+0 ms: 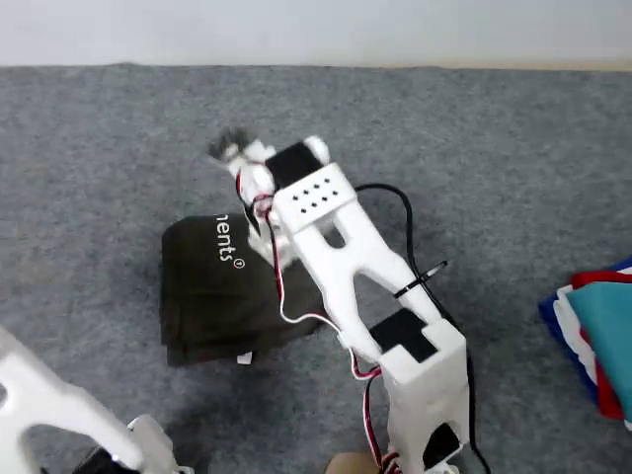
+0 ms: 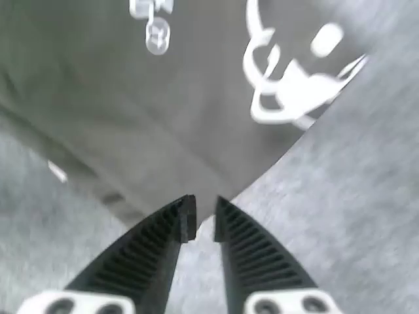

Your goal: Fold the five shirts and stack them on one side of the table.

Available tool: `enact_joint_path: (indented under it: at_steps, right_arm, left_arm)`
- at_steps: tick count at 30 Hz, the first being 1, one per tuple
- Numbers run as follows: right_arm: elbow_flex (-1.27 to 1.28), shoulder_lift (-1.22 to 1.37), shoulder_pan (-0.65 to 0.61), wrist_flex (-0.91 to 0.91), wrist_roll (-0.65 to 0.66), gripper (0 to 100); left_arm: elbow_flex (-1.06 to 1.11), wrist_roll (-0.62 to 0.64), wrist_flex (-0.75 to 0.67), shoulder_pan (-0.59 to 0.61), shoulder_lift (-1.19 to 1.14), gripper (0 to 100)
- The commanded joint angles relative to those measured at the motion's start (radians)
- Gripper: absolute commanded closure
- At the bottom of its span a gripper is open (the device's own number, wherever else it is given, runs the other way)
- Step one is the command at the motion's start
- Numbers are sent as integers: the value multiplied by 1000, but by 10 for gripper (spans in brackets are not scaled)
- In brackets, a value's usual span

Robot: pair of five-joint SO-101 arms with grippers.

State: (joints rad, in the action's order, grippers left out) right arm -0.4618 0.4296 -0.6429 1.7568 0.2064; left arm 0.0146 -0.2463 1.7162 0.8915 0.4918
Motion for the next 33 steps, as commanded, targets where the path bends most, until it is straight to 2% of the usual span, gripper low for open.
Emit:
enact_joint_path:
  at_steps: [1, 5, 11, 19, 27, 33]
  right_arm:
    - [89, -76, -12, 30, -9, 962]
    - [170, -76, -4, 28, -9, 939]
    - [238, -71, 33, 19, -61, 782]
    - [233, 38, 25, -88, -78, 775]
    - [126, 47, -1, -18, -199, 775]
    - [123, 47, -62, 25, -448, 775]
  left_arm:
    - [114, -9, -60, 5, 52, 998]
    - [223, -11, -103, 5, 71, 998]
    - [308, -11, -143, 2, 94, 998]
    - [317, -11, -143, 5, 98, 998]
    - [343, -12, -147, 5, 100, 998]
    - [343, -12, -149, 2, 100, 998]
